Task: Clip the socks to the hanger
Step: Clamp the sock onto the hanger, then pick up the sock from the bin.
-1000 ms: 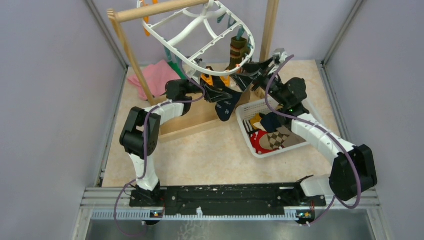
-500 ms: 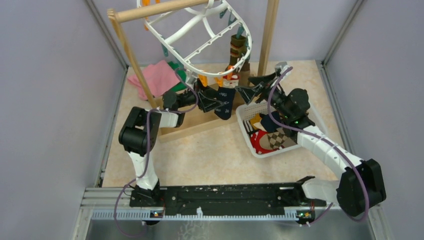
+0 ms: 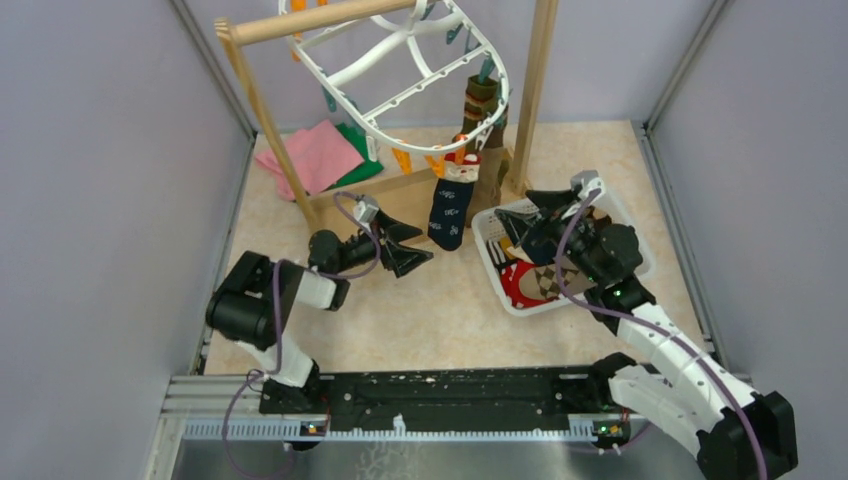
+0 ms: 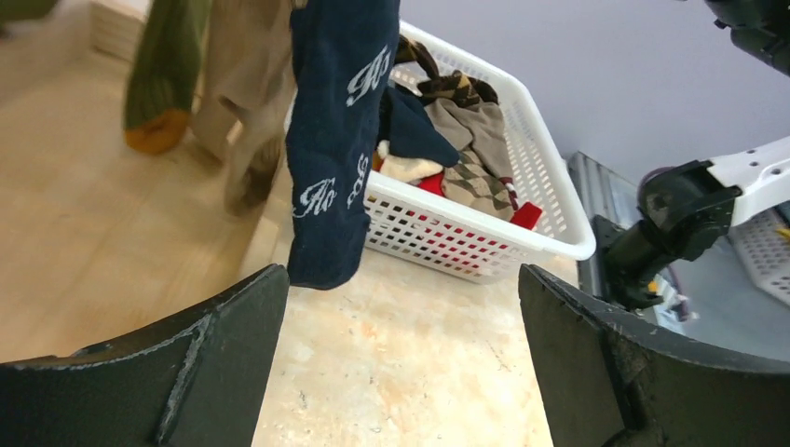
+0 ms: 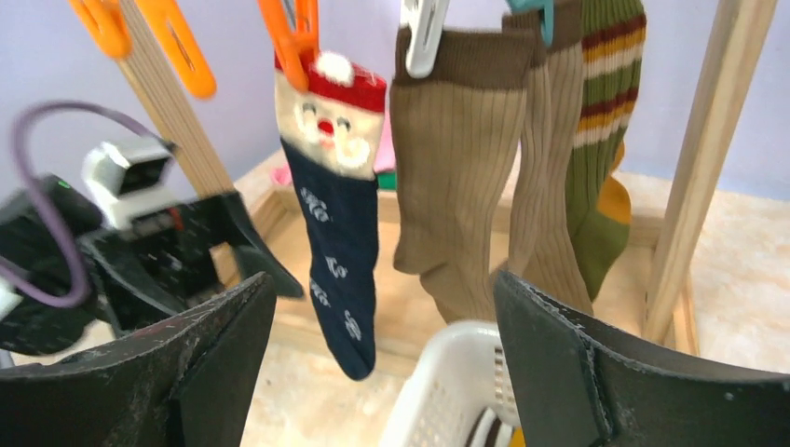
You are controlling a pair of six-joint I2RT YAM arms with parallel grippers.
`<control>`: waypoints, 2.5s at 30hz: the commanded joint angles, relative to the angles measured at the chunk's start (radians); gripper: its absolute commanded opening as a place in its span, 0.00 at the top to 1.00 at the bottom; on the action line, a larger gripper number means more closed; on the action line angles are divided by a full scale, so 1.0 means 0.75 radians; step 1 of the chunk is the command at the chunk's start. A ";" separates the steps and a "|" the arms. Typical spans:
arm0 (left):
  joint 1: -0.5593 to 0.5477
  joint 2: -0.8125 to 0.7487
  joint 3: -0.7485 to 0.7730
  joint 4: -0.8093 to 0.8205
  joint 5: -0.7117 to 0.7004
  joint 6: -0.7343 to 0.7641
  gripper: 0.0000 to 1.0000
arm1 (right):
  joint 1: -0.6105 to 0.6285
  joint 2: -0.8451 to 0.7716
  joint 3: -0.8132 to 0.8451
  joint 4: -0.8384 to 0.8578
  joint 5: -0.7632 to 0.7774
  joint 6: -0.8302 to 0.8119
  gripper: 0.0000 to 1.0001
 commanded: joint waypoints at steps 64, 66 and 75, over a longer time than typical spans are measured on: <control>-0.457 -0.780 -0.210 -0.154 -0.180 0.125 0.13 | 0.205 -0.158 0.362 -0.659 -0.012 -0.291 1.00; -0.459 -0.795 -0.202 -0.087 -0.170 0.098 0.12 | 0.204 -0.142 0.365 -0.583 -0.149 -0.253 1.00; -0.460 -0.790 -0.168 0.171 -0.268 -0.273 0.19 | 0.206 -0.015 0.313 -0.196 -0.539 -0.038 1.00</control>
